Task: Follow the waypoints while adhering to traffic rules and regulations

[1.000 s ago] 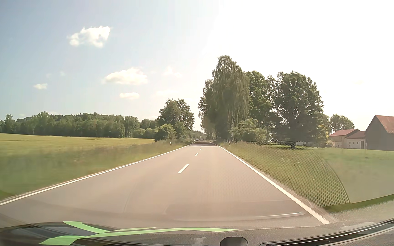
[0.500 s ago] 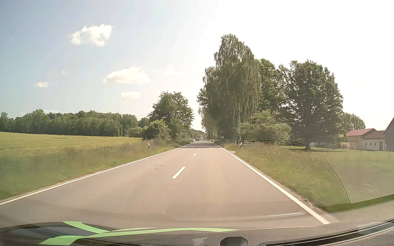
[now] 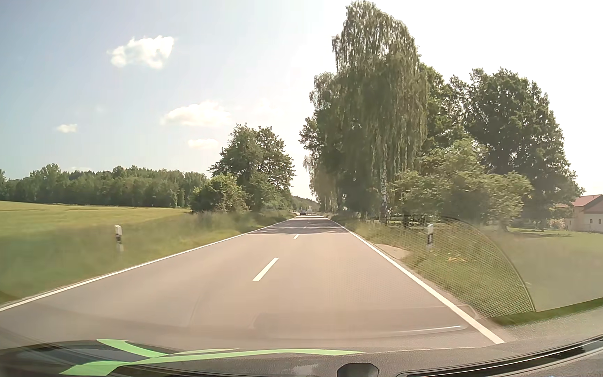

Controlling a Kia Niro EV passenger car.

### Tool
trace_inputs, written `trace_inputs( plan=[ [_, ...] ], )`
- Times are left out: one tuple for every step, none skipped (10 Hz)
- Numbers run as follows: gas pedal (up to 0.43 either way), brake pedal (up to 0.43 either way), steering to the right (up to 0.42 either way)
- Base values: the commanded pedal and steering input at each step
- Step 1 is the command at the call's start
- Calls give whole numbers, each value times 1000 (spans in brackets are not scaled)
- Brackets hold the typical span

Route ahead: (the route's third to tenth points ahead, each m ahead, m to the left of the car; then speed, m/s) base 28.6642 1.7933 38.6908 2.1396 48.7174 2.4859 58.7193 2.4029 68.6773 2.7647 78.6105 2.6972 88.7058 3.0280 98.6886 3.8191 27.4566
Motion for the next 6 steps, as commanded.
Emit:
trace_inputs(
  plan=[
    [0,0,-4],
    [0,0,-4],
    [0,0,-4],
    [0,0,-4],
    [0,0,-4],
    [0,0,-4]
  ],
)
